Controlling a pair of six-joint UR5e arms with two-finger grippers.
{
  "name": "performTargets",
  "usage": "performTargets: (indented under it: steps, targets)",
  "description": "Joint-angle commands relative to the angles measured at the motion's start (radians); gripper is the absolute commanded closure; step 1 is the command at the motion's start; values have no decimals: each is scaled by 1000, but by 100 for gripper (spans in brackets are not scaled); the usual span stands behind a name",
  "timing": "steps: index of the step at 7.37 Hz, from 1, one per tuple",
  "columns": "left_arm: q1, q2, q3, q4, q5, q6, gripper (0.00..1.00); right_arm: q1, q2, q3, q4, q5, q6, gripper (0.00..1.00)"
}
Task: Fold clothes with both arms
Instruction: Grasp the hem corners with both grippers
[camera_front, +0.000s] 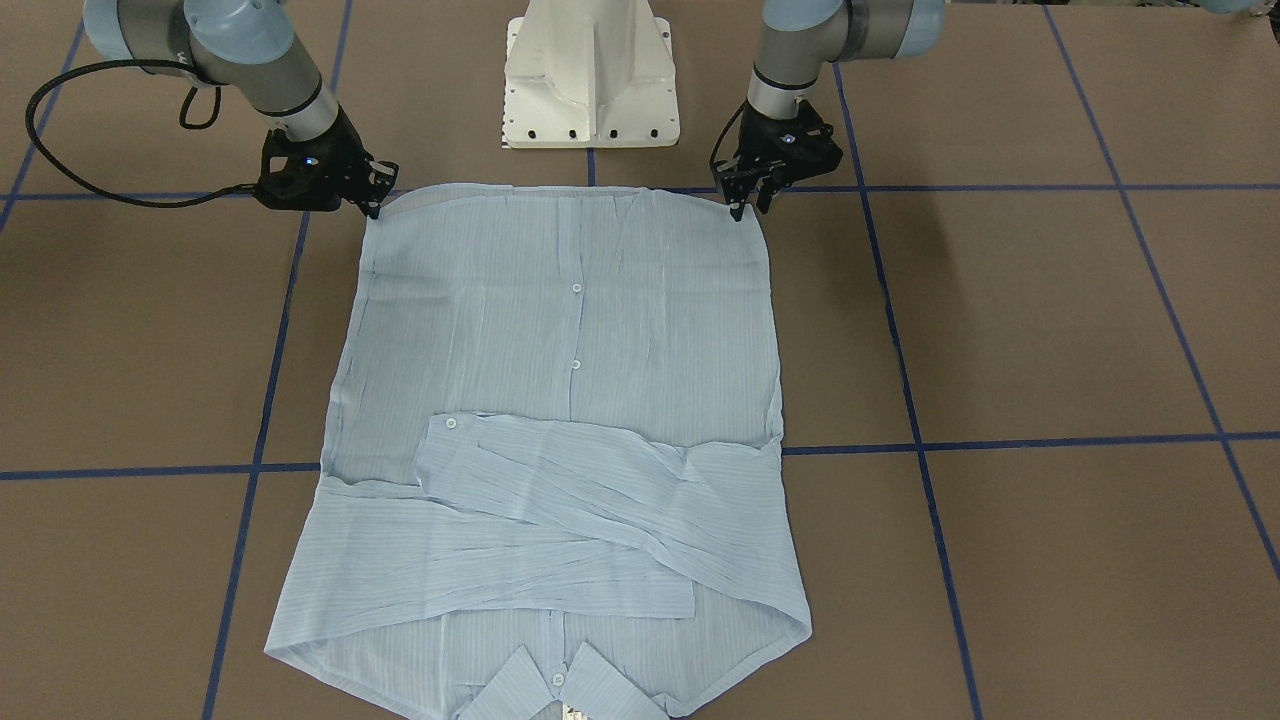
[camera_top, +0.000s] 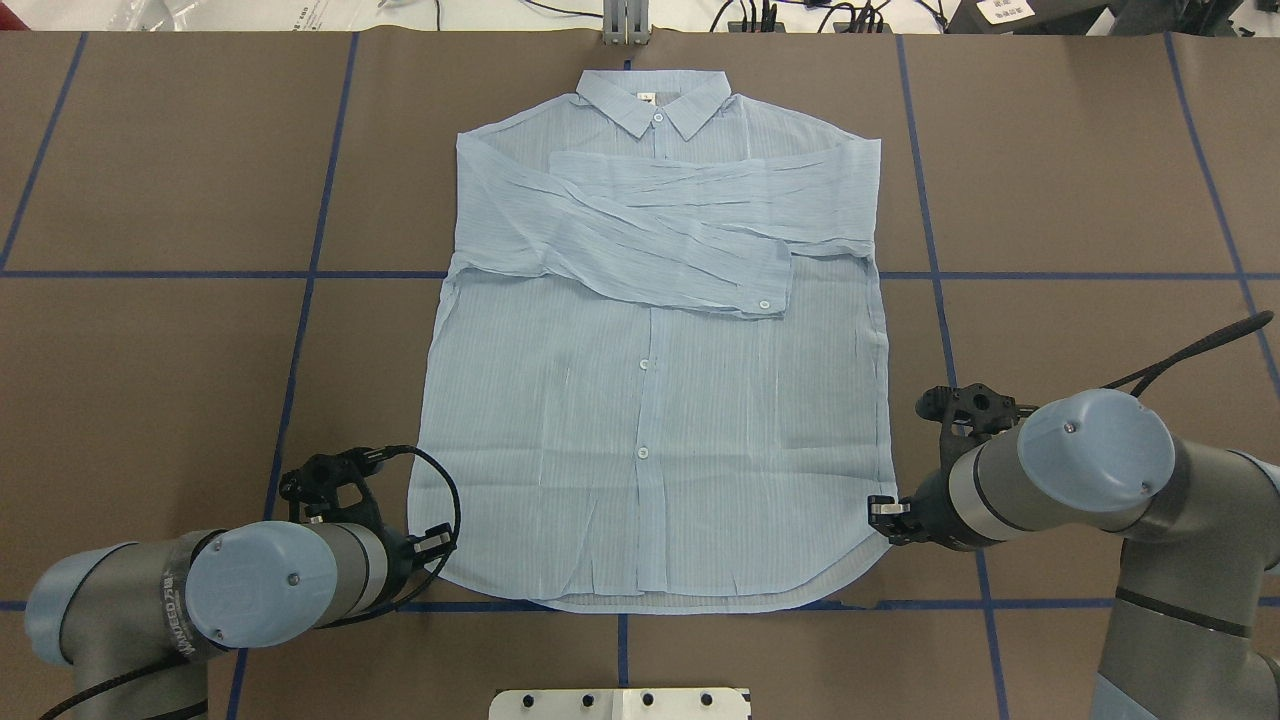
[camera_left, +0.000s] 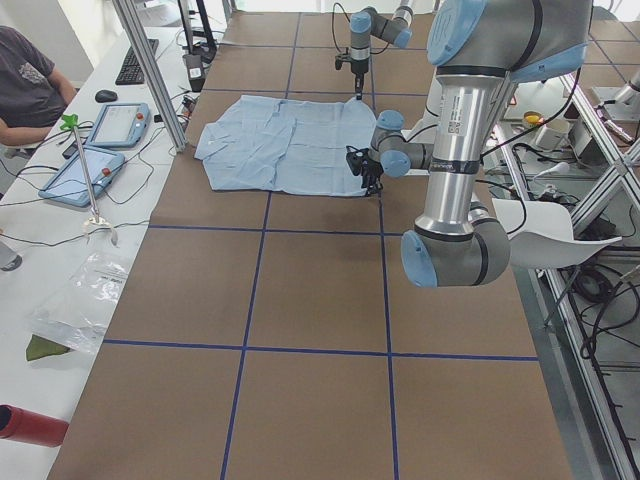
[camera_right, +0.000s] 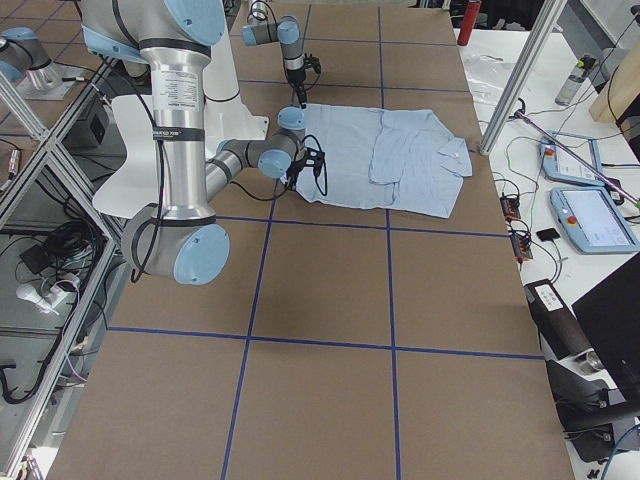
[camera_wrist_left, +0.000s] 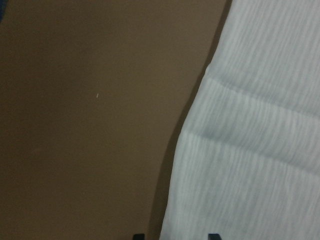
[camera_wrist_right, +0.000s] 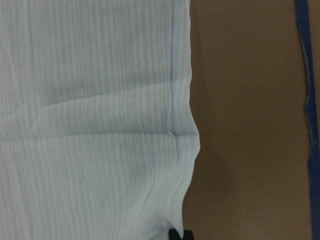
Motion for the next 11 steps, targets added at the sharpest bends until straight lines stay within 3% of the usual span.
performTargets:
  steps: [1,7,9,11]
  targets:
    - [0,-1,-1,2,0,0,58,4,0,4,-1,0,0,100]
    - [0,-3,-1,0,-2,0,97,7,-2,8,-1,2,0,100]
    - [-5,-3,-21,0,-5,2,100,21,0,16,-1,20,0,100]
    - [-14,47,-129,9,-18,14,100,63,-9,53,6,94,-3,100]
